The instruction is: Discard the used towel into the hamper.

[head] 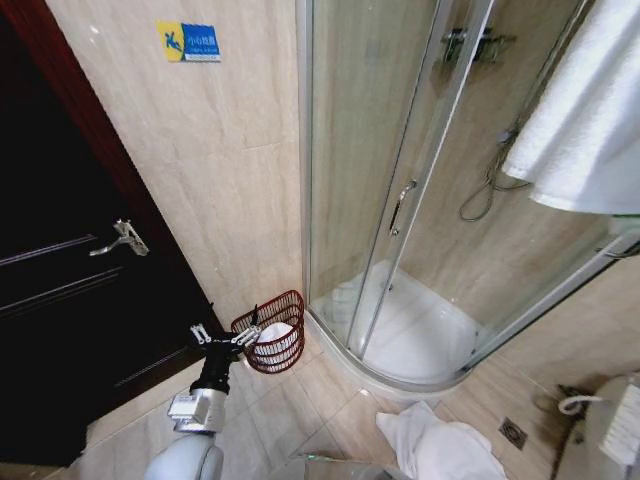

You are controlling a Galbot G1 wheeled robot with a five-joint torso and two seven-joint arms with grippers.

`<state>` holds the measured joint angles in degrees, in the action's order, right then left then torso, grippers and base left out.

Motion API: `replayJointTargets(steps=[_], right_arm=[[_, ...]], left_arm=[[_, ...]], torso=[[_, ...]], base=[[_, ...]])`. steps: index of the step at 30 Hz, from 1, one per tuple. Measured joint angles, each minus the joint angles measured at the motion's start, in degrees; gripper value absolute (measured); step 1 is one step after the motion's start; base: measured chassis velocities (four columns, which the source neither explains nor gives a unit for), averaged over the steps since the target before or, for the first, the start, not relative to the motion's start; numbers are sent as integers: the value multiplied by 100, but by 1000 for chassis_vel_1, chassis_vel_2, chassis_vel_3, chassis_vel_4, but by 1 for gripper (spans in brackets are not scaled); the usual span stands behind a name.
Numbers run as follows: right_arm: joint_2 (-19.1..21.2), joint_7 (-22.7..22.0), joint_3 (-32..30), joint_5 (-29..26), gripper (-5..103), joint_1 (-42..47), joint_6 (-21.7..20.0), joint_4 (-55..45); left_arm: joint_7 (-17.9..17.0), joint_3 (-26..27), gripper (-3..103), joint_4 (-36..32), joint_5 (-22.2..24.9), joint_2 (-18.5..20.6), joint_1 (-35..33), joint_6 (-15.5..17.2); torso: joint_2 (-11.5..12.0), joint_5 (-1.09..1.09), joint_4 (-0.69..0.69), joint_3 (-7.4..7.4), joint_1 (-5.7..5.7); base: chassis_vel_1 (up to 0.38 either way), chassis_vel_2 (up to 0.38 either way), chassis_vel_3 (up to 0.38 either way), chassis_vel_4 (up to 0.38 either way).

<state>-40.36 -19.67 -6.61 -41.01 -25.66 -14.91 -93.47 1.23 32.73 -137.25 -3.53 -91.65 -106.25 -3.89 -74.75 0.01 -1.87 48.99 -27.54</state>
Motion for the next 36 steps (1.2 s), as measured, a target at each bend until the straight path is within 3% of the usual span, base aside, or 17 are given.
replayJointTargets(steps=[2, 4, 8, 11, 12, 15, 19, 36], right_arm=[[16, 43, -21, 10, 83, 13, 1, -2], [50, 115, -66, 31, 66, 52, 28, -12], [72, 137, -89, 33, 61, 81, 72, -28], [83, 139, -108, 28, 44, 115, 150, -40], [83, 139, -108, 28, 44, 115, 150, -40], [91, 141, -122, 25, 28, 144, 206, -41], [101, 145, -141, 18, 16, 163, 240, -42], [187, 152, -174, 66, 13, 273, 484, -30]], left_arm=[[0, 0, 100, 0, 0, 0, 0, 0], [0, 0, 100, 0, 0, 0, 0, 0], [0, 0, 100, 0, 0, 0, 0, 0], [0, 0, 100, 0, 0, 0, 0, 0], [0, 0, 100, 0, 0, 0, 0, 0], [0, 0, 100, 0, 0, 0, 0, 0], [0, 0, 100, 0, 0, 0, 0, 0], [0, 0, 100, 0, 0, 0, 0, 0]], torso=[[0, 0, 0, 0, 0], [0, 0, 0, 0, 0], [0, 0, 0, 0, 0], [0, -1, 0, 0, 0], [0, -1, 0, 0, 0], [0, -1, 0, 0, 0], [0, -1, 0, 0, 0], [0, -1, 0, 0, 0]], base=[[0, 0, 0, 0], [0, 0, 0, 0], [0, 0, 0, 0], [0, 0, 0, 0], [0, 0, 0, 0], [0, 0, 0, 0], [0, 0, 0, 0], [0, 0, 0, 0]])
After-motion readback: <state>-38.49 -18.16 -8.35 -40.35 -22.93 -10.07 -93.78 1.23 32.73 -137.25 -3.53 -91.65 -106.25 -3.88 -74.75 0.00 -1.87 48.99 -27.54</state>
